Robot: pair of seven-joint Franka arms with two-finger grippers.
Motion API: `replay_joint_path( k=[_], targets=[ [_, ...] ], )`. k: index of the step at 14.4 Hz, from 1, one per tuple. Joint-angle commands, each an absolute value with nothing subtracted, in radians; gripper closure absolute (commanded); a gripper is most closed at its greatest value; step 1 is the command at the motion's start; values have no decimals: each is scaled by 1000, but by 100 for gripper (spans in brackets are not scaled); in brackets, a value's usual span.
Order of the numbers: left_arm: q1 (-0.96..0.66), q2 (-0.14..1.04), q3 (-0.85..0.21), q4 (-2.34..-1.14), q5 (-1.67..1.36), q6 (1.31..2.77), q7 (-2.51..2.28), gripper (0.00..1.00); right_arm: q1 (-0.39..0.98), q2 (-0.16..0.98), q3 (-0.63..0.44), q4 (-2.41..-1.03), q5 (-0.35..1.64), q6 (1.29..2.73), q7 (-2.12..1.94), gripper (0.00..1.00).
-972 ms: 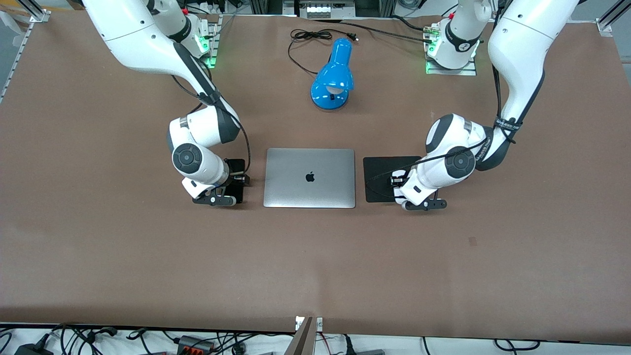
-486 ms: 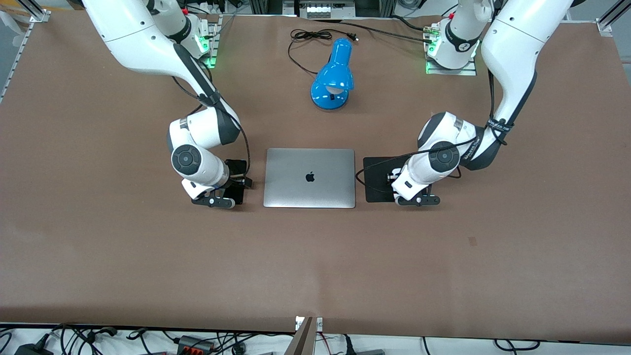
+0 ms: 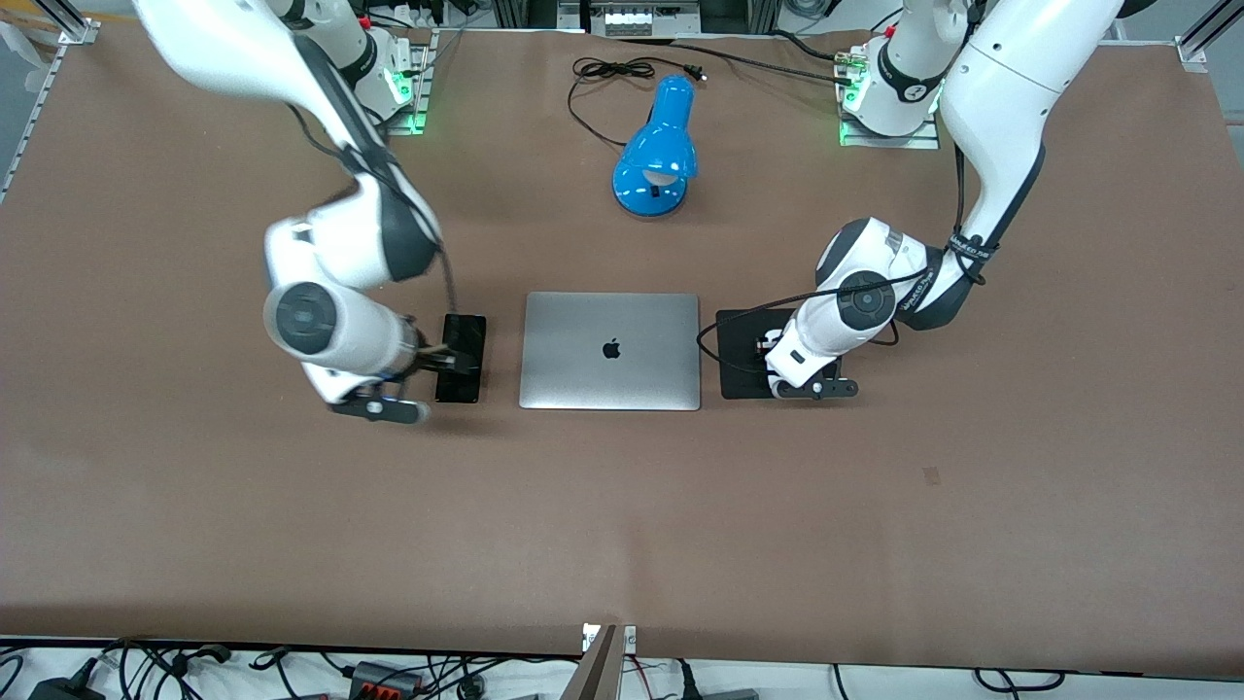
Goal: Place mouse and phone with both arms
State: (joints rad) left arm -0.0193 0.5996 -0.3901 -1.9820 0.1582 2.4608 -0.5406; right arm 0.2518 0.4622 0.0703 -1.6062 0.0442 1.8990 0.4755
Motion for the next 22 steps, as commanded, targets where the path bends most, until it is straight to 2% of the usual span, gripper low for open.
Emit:
replay_joint_path(
  k=[1, 2, 3, 8, 10, 14, 17, 22],
  targets=[
    [-20, 584, -385, -2010, 187, 2497, -566, 55, 190, 312, 78, -1621, 60, 1749, 495, 0],
    [-18, 584, -385, -2010, 189, 2497, -566, 31, 167, 280, 78, -1621, 60, 1723, 492, 0],
    [-18, 586, -385, -2010, 189, 2499, -566, 0, 140, 246, 78, -1620, 60, 1680, 486, 0],
    [-12, 568, -387, -2005, 189, 2491, -566, 0, 77, 132, 77, -1605, 40, 1522, 479, 0],
    [-12, 508, -387, -1999, 189, 2433, -563, 0, 81, 75, 80, -1595, -13, 1493, 489, 0],
    [5, 407, -390, -1884, 189, 2164, -542, 0, 63, 92, 69, -1565, -12, 1522, 471, 0],
    [23, 373, -391, -1737, 184, 1915, -473, 0, 72, 84, 77, -1537, -18, 1548, 479, 0],
    [55, 319, -397, -1522, 170, 1573, -347, 0, 80, 11, 78, -1654, -29, 1663, 476, 0]
  ],
)
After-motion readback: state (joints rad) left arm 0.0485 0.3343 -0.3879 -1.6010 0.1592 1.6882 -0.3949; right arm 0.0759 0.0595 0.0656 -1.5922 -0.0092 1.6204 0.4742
